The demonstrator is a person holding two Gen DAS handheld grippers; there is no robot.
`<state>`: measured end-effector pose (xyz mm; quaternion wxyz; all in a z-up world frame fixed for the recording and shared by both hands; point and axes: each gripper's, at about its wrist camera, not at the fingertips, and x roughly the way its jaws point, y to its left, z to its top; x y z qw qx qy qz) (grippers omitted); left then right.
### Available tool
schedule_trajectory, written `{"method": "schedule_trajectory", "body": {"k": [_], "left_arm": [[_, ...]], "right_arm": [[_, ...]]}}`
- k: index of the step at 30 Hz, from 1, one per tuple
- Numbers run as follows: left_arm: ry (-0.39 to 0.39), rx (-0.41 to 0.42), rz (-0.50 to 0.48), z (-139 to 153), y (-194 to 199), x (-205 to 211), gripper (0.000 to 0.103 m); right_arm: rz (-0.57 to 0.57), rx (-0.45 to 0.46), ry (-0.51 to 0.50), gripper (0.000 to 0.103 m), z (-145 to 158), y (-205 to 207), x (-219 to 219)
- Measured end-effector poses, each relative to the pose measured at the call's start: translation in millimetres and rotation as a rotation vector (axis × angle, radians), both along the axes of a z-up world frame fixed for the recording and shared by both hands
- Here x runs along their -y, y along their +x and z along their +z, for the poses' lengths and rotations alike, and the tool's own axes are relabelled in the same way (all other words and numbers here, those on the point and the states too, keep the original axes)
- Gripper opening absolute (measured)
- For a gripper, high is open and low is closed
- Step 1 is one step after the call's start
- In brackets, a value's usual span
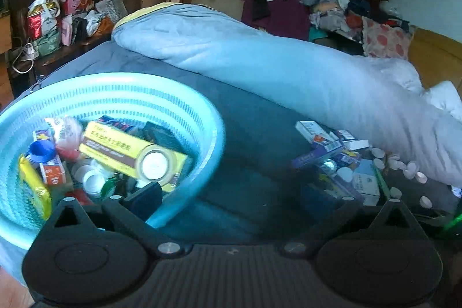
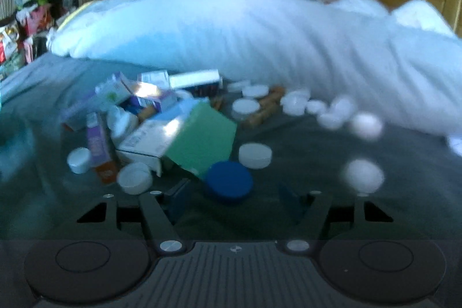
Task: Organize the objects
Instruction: 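Move both grippers from the basket to the medicine pile on the bed, then grasp a blue cap with the right gripper while the left gripper grasps a white cap, then carry both caps over the blue basket and open both grippers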
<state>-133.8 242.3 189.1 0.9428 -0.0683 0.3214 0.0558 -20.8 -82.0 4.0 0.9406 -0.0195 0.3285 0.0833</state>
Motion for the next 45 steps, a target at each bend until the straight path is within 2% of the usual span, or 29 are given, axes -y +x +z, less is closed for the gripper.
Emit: {"method": "schedule_trajectory", "body": {"k": [5,7,10,13,15,16,17,22,24,26,28,30,34,37,40,45], "left_arm": [[0.045,0.018,-0.136,-8.0,-0.6,43.0,0.102],[0.068,0.013,-0.188,-17.6,9.3,61.0,0.101],[0.131,0.018,-0.261,-42.7,40.4,84.5,0.097],[0.177,0.005,-0.376,-84.1,76.6,105.6,0.09],[0.191,-0.036,-0.446,-114.4,106.2,118.0,0.079],[0.193,-0.05,-0.464,-124.5,114.2,120.8,0.077],[0.196,-0.061,-0.478,-134.3,124.4,125.1,0.072],[0.169,-0.079,-0.486,-165.7,155.7,131.0,0.071],[0.166,-0.103,-0.495,-175.5,162.5,131.2,0.067],[0.179,-0.073,-0.492,-184.1,161.7,133.2,0.067],[0.186,-0.055,-0.495,-185.9,162.2,135.7,0.059],[0.147,-0.062,-0.498,-184.6,163.4,134.7,0.033],[0.133,-0.056,-0.466,-171.9,156.2,132.7,0.033],[0.123,-0.007,-0.41,-142.8,138.3,121.4,0.033],[0.129,0.056,-0.292,-103.9,120.2,98.8,0.033],[0.124,0.146,-0.058,-30.5,91.4,34.6,0.033]], "right_arm": [[0.012,-0.027,0.041,0.061,-13.3,12.9,5.3],[0.011,-0.027,0.048,0.039,-10.4,10.6,8.3],[0.004,-0.024,0.087,0.04,-1.8,2.0,16.9],[0.002,-0.008,0.118,0.04,9.1,-14.8,24.8],[0.012,0.002,0.119,0.04,13.5,-22.5,26.0],[0.014,0.005,0.118,0.04,15.0,-24.4,25.2],[0.014,0.002,0.121,0.04,15.7,-22.9,25.1],[-0.009,-0.02,0.138,0.04,9.2,-17.4,29.1],[-0.011,-0.027,0.143,0.04,6.2,-16.5,28.1],[-0.009,-0.022,0.147,0.04,5.7,-13.2,28.1],[-0.004,-0.015,0.148,0.04,7.3,-13.2,27.8],[-0.002,-0.007,0.148,0.04,9.8,-14.1,27.0],[-0.001,0.014,0.151,0.04,17.8,-17.0,25.4],[0.013,0.038,0.152,0.04,31.1,-20.7,20.2],[0.036,0.071,0.158,0.04,50.1,-23.0,10.0],[0.129,0.162,0.199,0.04,104.8,-18.1,-29.1]]}}
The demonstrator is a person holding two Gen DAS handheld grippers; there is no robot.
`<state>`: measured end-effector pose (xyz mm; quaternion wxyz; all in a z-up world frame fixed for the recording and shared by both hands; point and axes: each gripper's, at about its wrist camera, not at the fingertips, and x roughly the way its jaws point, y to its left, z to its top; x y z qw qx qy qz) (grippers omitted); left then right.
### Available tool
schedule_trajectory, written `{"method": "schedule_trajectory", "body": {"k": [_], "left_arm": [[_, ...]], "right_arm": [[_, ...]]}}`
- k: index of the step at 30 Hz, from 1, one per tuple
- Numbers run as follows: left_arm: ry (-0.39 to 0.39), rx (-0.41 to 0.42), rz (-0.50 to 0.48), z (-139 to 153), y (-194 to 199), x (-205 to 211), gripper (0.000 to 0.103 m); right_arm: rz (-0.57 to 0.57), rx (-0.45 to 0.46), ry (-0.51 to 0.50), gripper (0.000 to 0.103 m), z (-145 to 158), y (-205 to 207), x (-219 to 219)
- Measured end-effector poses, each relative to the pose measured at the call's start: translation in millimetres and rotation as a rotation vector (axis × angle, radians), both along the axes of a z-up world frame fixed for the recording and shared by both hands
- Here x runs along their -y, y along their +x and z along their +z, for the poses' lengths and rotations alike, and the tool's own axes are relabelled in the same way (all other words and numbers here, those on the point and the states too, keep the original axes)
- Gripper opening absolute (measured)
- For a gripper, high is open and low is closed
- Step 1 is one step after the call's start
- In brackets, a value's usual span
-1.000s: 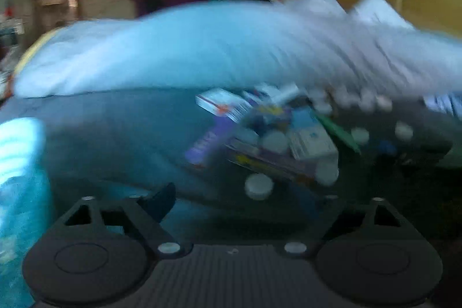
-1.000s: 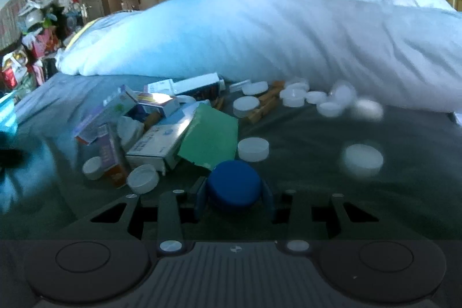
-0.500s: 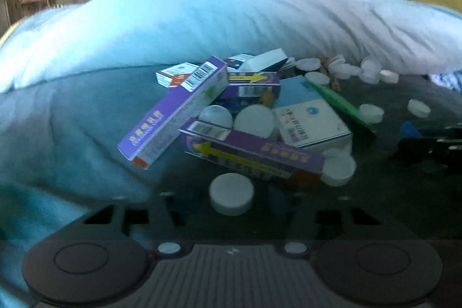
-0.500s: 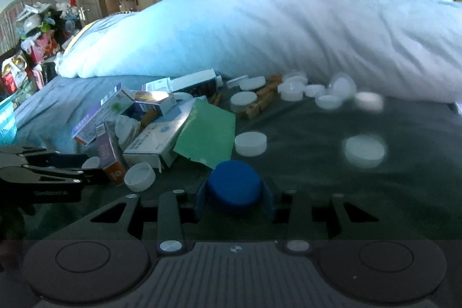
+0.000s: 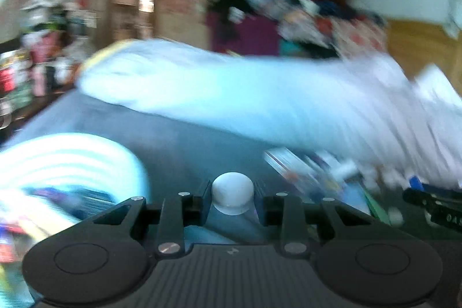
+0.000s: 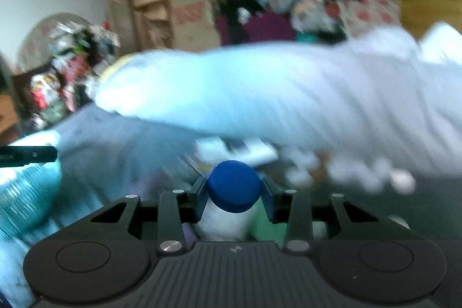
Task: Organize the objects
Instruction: 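Carry both caps over the blue basket and open both grippers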
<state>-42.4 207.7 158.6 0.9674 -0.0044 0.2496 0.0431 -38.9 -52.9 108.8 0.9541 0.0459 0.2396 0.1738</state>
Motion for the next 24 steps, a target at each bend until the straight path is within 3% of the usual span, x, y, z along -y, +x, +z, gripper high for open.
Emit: {"method": "schedule_trajectory", "body": {"k": [8,14,19,24], "left_arm": [[0.037,0.07,0.308,84.1,-51.3,-118.3,0.033],[0.025,-0.03,0.452,107.1,-73.3,-199.6,0.033],[-0.005,-0.094,0.505,109.4,-84.7,-240.6,0.033],[-0.022,-0.134,0.521,100.6,-84.2,-255.4,0.033]], "right_arm": [[0.277,0.095,0.087,0.04,107.9,19.2,-122.1],[0.501,0.016,0.086,0.04,162.7,34.7,-233.9],[0.61,-0.06,0.055,0.04,181.5,36.3,-306.1],[0.665,-0.133,-0.013,0.041,182.5,28.3,-355.7]]}}
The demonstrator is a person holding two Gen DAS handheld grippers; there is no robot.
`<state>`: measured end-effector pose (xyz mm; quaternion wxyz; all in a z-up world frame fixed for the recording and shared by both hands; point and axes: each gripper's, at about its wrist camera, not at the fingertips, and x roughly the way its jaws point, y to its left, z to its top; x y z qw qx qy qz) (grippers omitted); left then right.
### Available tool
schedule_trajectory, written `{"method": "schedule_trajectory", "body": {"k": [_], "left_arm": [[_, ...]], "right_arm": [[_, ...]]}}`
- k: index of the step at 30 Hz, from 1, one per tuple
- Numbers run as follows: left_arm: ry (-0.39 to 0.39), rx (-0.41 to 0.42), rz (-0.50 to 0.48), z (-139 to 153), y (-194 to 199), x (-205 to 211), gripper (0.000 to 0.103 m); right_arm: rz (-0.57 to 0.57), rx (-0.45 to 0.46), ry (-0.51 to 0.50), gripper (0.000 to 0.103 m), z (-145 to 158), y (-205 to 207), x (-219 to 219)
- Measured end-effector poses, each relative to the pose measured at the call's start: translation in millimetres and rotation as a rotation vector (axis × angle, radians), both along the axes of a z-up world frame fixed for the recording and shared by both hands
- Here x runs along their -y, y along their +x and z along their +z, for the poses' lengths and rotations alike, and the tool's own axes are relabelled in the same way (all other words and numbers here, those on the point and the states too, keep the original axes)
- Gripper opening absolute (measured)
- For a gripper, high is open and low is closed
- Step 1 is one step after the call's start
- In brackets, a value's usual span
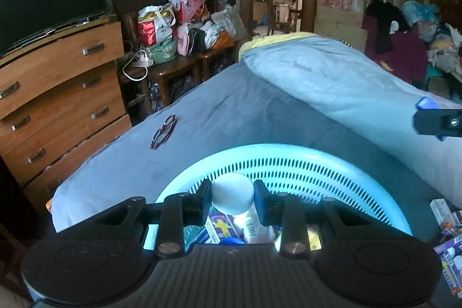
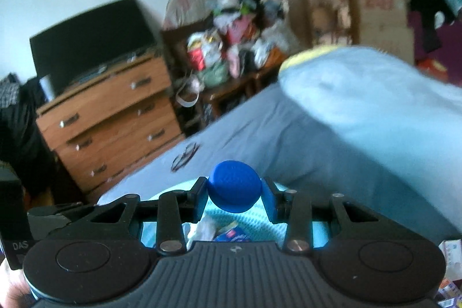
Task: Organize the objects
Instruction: 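Carry both caps over the blue basket and open both grippers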
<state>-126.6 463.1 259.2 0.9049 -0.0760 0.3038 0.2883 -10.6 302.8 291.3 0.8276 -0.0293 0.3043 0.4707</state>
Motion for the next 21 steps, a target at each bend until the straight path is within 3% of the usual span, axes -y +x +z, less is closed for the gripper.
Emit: {"method": "schedule_trajectory", "body": {"k": [8,21], "left_arm": [[-0.025,-0.009,0.001,-15.5,16.1,-1.5,0.033],[-0.03,-0.02,-0.003,-21.6,23.8,-4.4,0.033]], "right_arm": [[0.02,-0.041,-0.05,0.041,-13.6,-4.6,-24.4],[0.027,-0.045,-0.056,0.041,-20.7,-6.0,-25.9]]}}
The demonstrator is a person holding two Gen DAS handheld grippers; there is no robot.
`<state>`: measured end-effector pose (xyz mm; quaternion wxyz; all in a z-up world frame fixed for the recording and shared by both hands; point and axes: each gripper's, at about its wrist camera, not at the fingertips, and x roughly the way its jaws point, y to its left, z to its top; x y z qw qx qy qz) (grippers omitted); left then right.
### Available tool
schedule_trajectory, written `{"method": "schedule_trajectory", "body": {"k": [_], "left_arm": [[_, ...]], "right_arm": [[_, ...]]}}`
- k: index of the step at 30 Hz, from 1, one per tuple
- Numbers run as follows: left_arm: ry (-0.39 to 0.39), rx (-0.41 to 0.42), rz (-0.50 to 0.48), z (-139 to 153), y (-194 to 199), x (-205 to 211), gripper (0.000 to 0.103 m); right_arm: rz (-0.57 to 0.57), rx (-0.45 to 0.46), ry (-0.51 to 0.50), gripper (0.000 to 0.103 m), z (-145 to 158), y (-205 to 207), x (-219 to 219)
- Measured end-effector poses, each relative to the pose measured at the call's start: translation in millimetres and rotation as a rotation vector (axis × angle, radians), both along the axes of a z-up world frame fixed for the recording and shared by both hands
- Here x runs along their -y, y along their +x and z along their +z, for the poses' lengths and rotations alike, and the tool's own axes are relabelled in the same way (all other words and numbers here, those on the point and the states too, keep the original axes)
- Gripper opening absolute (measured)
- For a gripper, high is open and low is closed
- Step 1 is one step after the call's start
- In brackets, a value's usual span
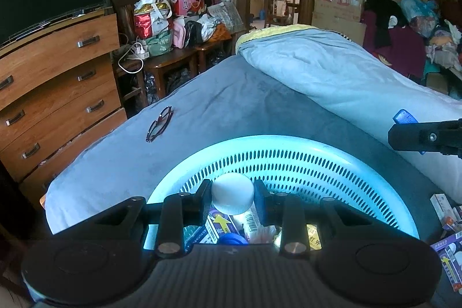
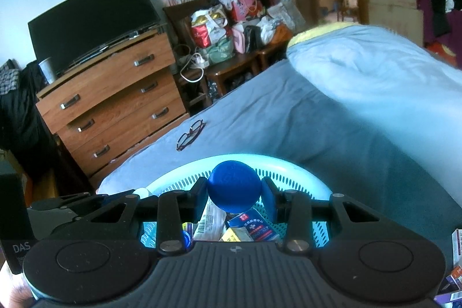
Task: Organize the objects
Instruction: 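Carry both caps over the blue basket and open both grippers, then move to the pile and grasp a white cap with the right gripper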
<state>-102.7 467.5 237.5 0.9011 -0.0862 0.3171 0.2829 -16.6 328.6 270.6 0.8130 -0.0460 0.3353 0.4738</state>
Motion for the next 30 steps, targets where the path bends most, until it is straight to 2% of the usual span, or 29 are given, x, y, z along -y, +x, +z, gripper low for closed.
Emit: {"method": "schedule_trajectory", "body": {"k": [7,8,9,11,13,16,19,21,24,26,30], "left_arm": [[0.009,-0.018,0.016,-2.6,4.1,-1.6,0.035],[0.016,-0.02,0.018,-3.0,4.6,-1.6,0.045],[0.025,-0.023,0.022,-3.2,4.6,-0.6,0.054],[0.041,-0.02,0.025,-3.1,3.5,-0.8,0.059],[0.04,-0.019,0.024,-2.4,3.3,-0.2,0.061],[0.049,-0.009,0.031,0.3,1.3,1.5,0.072],[0.058,-0.001,0.028,5.8,-1.0,6.0,0.076],[0.055,0.025,0.016,11.8,-5.9,12.0,0.079],[0.063,0.081,-0.046,21.3,-13.2,37.0,0.081],[0.068,0.11,-0.119,24.4,-14.3,66.9,0.081],[0.056,0.137,-0.327,18.0,-6.8,144.5,0.081]], "right_arm": [[0.001,-0.002,0.002,0.041,-4.0,0.6,-3.8],[0.001,0.001,0.005,0.046,-4.7,-0.1,-3.8],[0.001,0.003,0.007,0.055,-5.1,-0.5,-4.0],[-0.004,0.012,0.01,0.059,-5.8,-2.0,-3.8],[-0.002,0.008,0.016,0.059,-7.1,-2.8,-3.4],[-0.002,0.012,0.024,0.061,-7.0,-2.9,-1.1],[-0.017,0.026,0.066,0.069,-7.6,-6.3,13.3],[-0.046,0.057,0.123,0.075,-13.0,-14.2,41.8],[-0.129,0.157,0.161,0.078,-39.5,-34.5,100.5],[-0.226,0.213,0.143,0.078,-68.3,-45.3,150.9],[-0.497,0.234,0.047,0.078,-126.9,-42.9,260.6]]}}
